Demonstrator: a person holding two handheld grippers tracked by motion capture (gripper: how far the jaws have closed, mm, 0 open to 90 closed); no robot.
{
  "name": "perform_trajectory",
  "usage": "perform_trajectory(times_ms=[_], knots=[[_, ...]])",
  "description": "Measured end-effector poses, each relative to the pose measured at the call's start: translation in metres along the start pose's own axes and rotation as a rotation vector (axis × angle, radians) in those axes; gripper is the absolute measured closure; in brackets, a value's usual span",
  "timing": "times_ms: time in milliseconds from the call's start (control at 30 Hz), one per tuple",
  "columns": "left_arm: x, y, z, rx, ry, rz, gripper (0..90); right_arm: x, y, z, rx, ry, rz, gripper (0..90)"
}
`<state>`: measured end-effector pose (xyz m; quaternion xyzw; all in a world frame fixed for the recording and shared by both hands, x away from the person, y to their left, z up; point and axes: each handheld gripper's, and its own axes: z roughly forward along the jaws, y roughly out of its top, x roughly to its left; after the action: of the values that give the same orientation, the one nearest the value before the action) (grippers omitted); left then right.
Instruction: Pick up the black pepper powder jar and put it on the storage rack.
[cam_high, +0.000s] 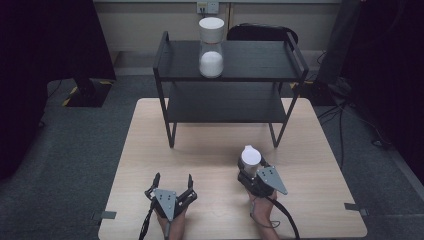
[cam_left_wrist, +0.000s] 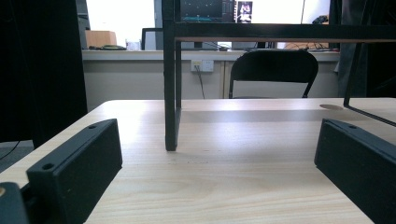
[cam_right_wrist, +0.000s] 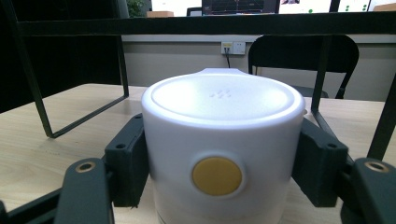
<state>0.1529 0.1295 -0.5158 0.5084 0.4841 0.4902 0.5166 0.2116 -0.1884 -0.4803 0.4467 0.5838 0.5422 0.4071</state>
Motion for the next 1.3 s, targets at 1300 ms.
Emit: perform_trajectory(times_ms=[1300], knots=[[0.0,0.0,0.0,0.0,0.002,0.0,0.1,-0.027,0.057,-0.021,-0.024,0.131,-0.029,30.1]])
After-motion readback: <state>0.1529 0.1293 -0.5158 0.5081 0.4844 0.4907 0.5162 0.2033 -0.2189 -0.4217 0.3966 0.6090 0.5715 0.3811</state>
